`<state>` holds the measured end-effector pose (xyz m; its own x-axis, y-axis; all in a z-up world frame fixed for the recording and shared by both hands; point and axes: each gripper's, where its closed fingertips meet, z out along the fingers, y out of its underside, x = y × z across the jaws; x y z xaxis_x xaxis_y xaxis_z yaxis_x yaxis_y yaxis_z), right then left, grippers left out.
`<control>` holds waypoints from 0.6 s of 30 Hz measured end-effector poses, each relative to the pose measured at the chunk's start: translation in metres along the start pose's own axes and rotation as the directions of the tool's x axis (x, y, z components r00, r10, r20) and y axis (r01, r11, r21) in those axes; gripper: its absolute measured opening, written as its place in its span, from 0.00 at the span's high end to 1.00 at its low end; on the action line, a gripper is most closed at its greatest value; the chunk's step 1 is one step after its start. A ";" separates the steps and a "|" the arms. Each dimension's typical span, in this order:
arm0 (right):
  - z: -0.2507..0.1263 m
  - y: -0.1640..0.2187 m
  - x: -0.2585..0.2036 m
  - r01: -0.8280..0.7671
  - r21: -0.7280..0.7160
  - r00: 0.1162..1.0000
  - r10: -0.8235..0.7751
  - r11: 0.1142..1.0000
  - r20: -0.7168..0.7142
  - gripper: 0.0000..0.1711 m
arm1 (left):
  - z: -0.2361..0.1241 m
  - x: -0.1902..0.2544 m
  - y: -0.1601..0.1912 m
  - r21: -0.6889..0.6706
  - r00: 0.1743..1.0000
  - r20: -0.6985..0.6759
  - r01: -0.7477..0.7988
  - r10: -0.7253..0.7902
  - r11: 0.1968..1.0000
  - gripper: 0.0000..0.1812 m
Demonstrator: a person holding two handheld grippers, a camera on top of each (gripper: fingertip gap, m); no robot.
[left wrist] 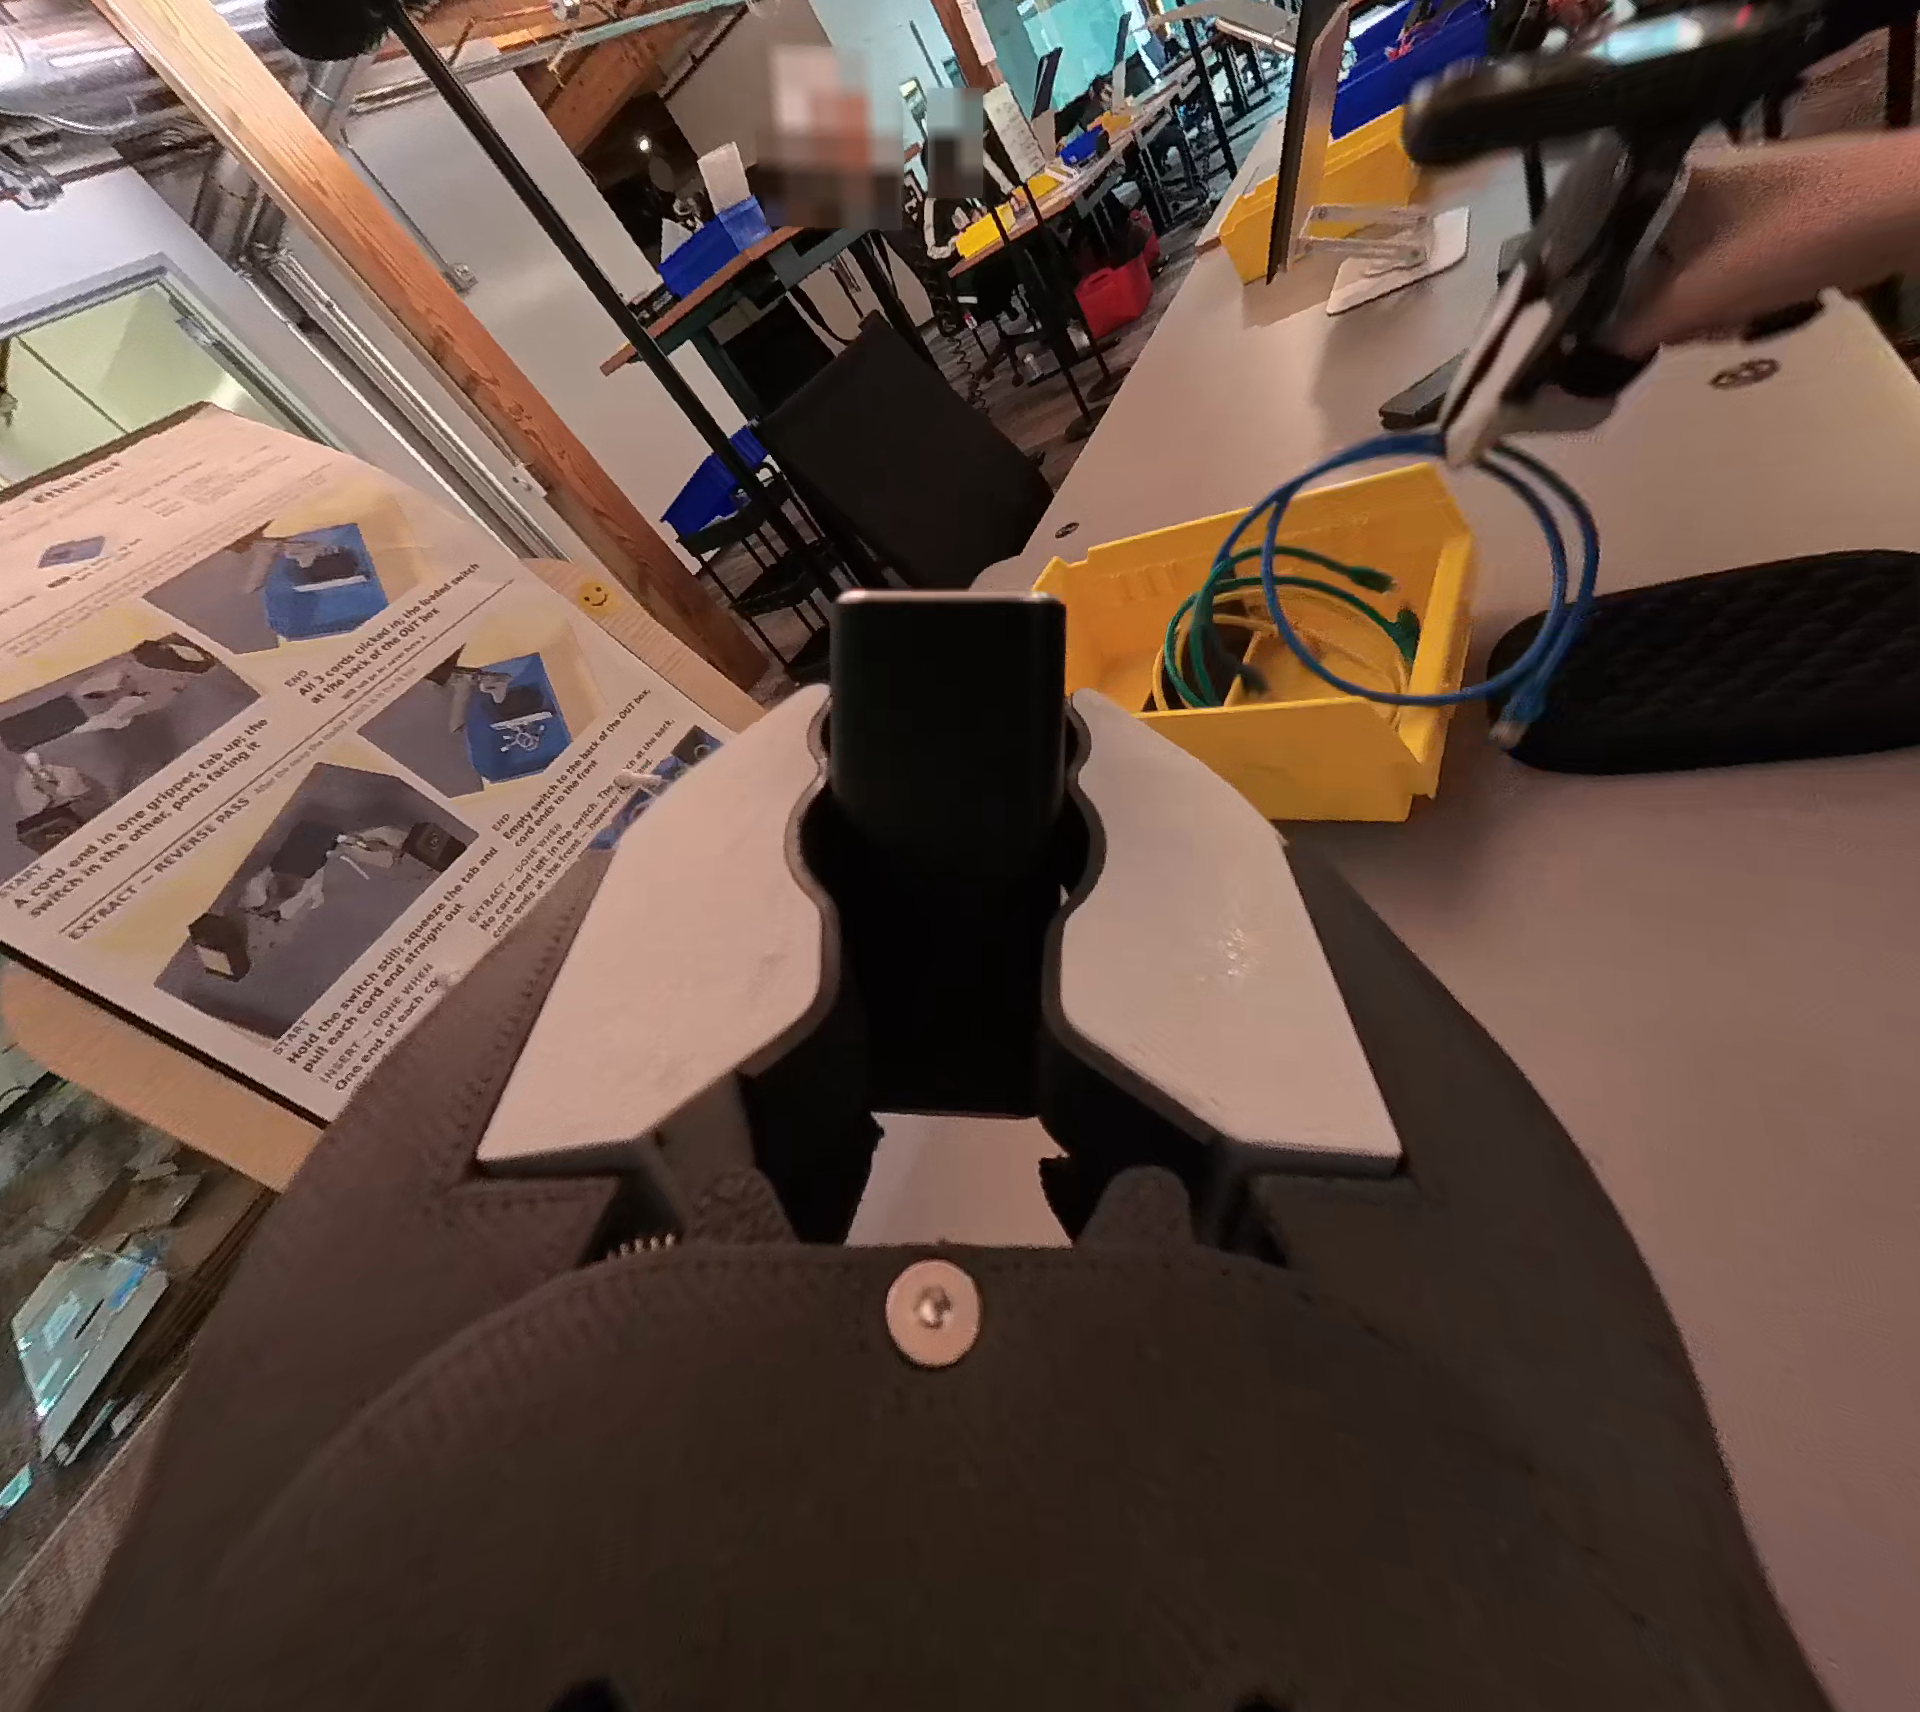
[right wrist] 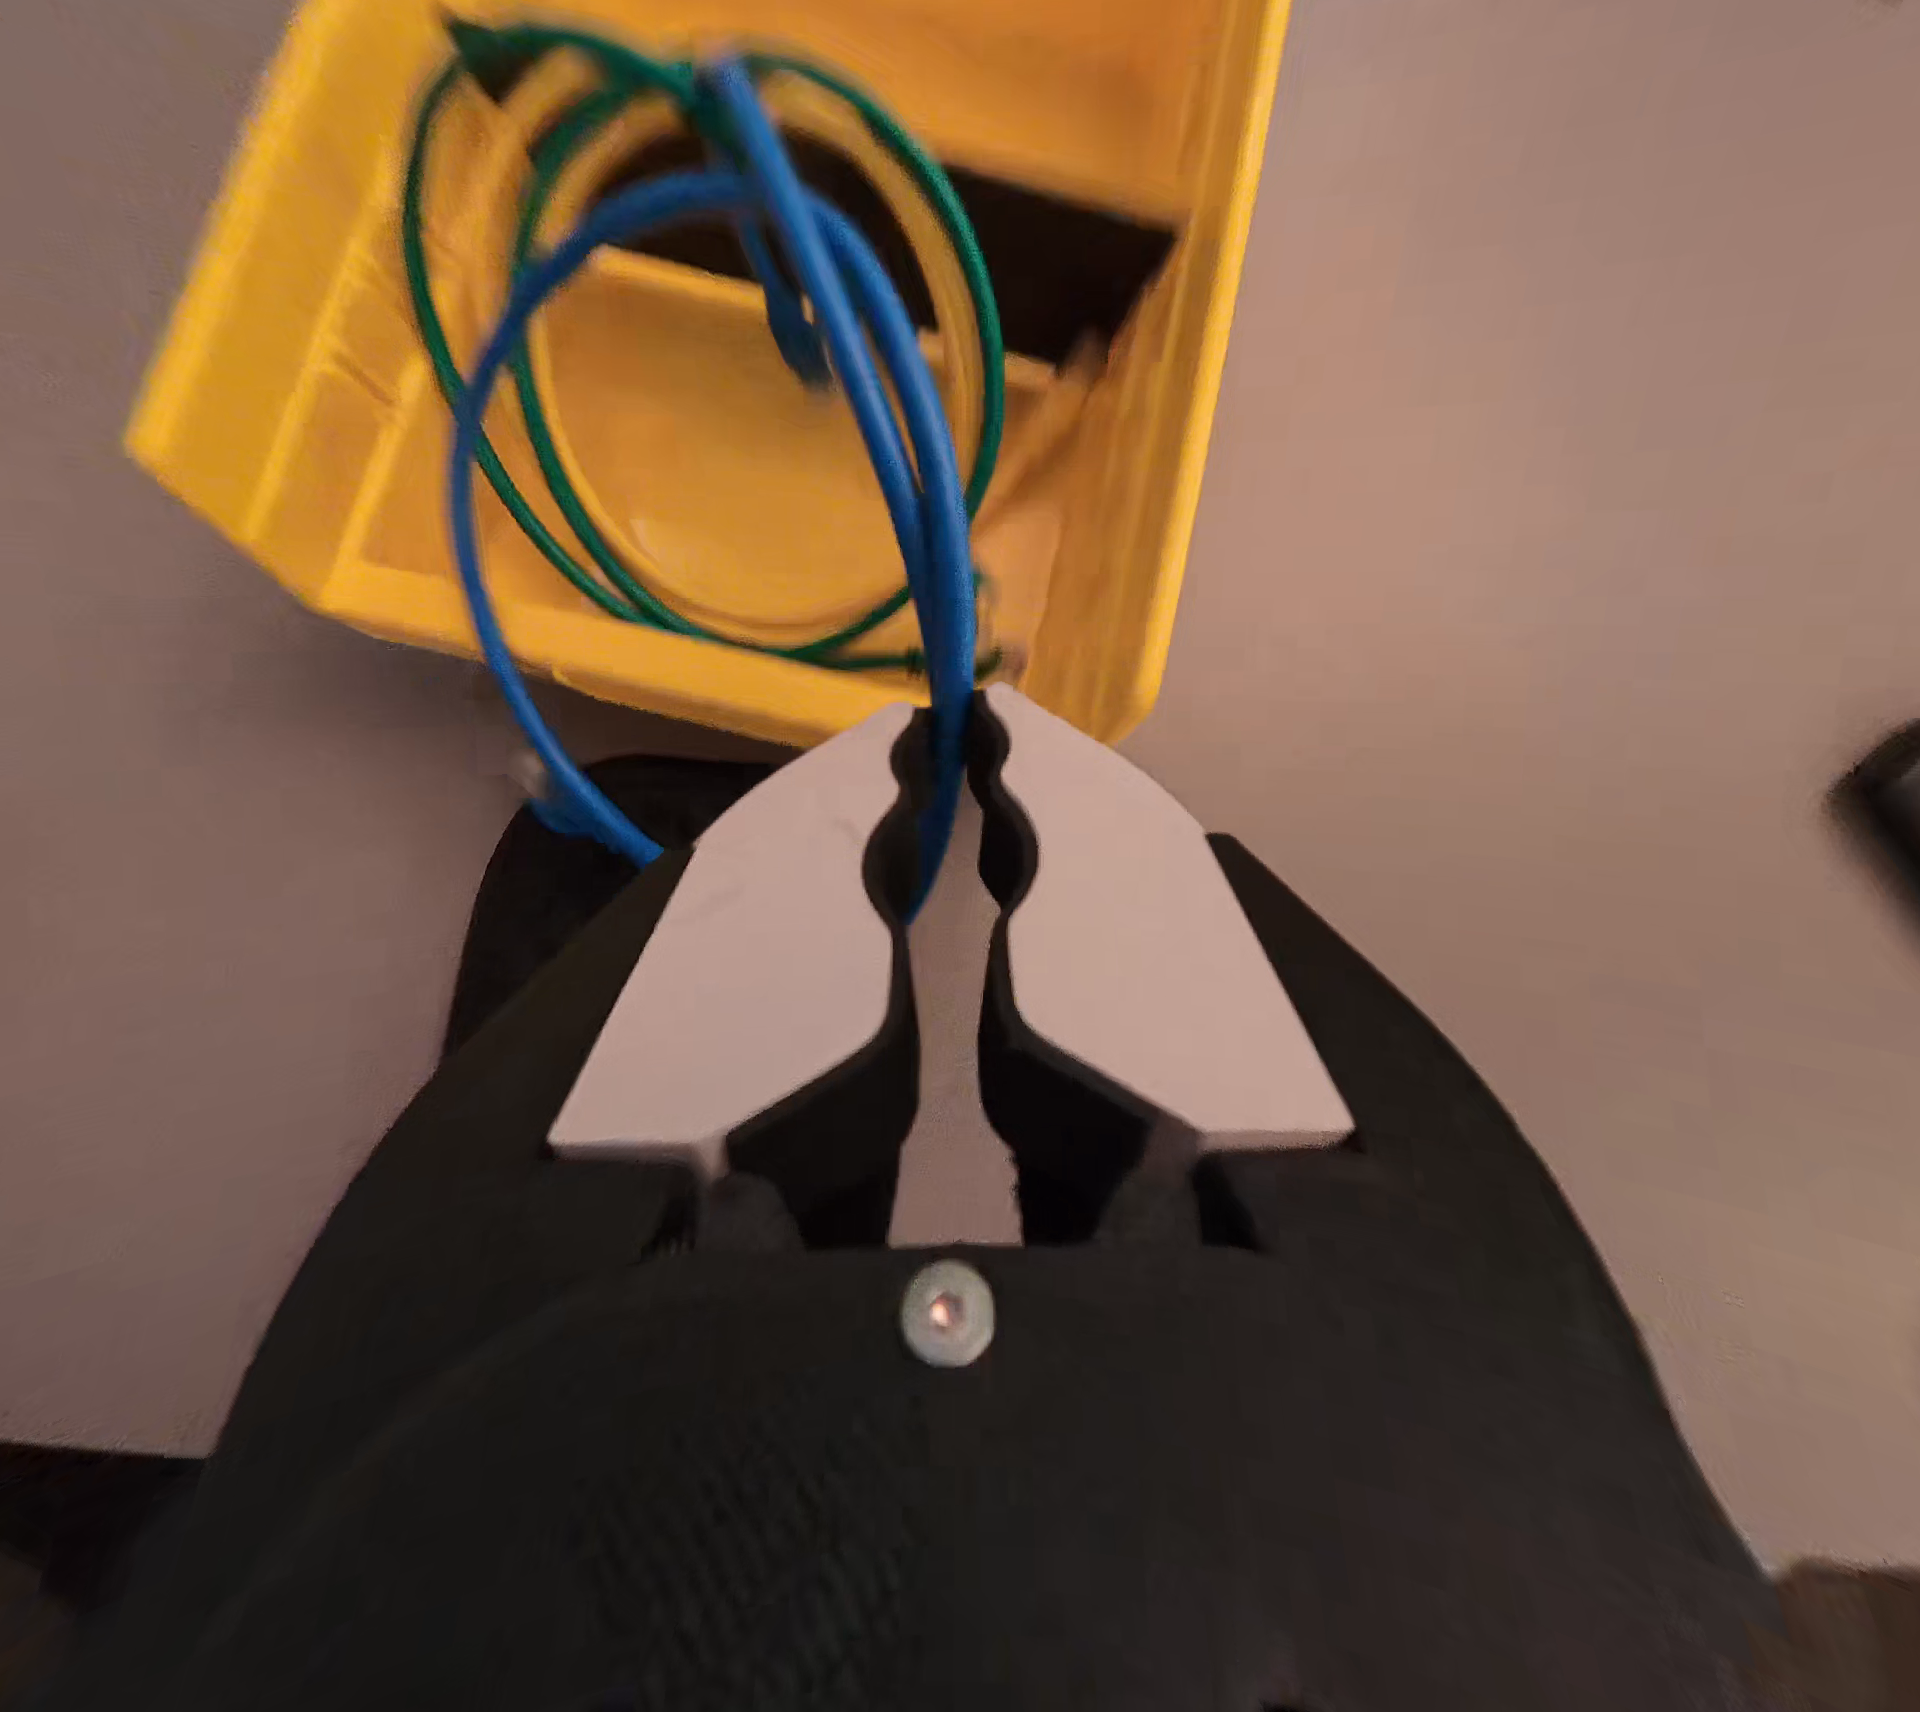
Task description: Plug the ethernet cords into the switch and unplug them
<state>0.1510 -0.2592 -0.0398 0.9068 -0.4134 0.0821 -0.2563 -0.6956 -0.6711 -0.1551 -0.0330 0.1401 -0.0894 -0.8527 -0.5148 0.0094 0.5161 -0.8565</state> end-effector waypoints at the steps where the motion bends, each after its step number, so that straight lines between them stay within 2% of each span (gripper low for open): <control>1: -0.012 -0.020 -0.004 0.107 0.064 0.994 -0.107 0.992 0.004 0.96 | 0.000 0.000 0.000 -0.002 1.000 0.005 -0.007 0.007 1.000 0.80; 4: -0.032 -0.068 -0.008 0.349 0.172 0.937 -0.346 0.921 -0.052 0.96 | 0.000 0.002 -0.001 0.003 1.000 -0.010 -0.008 0.008 1.000 0.80; 6: -0.035 -0.094 -0.019 0.491 0.226 0.868 -0.494 0.841 -0.046 0.96 | -0.001 0.004 -0.003 0.012 1.000 -0.018 -0.007 0.007 1.000 0.80; 8: -0.030 -0.114 -0.017 0.563 0.210 0.824 -0.561 0.799 -0.074 0.96 | -0.003 0.003 -0.005 0.018 1.000 -0.018 -0.010 0.010 1.000 0.80; 10: -0.021 -0.122 -0.039 0.609 0.270 0.764 -0.643 0.746 0.053 0.96 | -0.005 0.003 -0.006 0.024 1.000 -0.021 -0.013 0.013 1.000 0.80; 13: 0.021 -0.113 -0.034 0.652 0.133 0.737 -0.665 0.746 0.120 0.96 | -0.008 0.000 -0.009 0.038 1.000 -0.019 -0.010 0.011 0.999 0.80; 18: 0.100 -0.073 0.002 0.583 -0.168 0.812 -0.573 0.795 0.106 0.94 | -0.015 -0.003 -0.015 0.066 1.000 -0.010 -0.010 0.010 0.998 0.80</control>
<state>0.2048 -0.1505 -0.0647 0.9191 0.1255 0.3735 0.2688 -0.8927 -0.3617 -0.1703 -0.0370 0.1553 -0.0989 -0.8464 -0.5233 0.0759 0.5180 -0.8520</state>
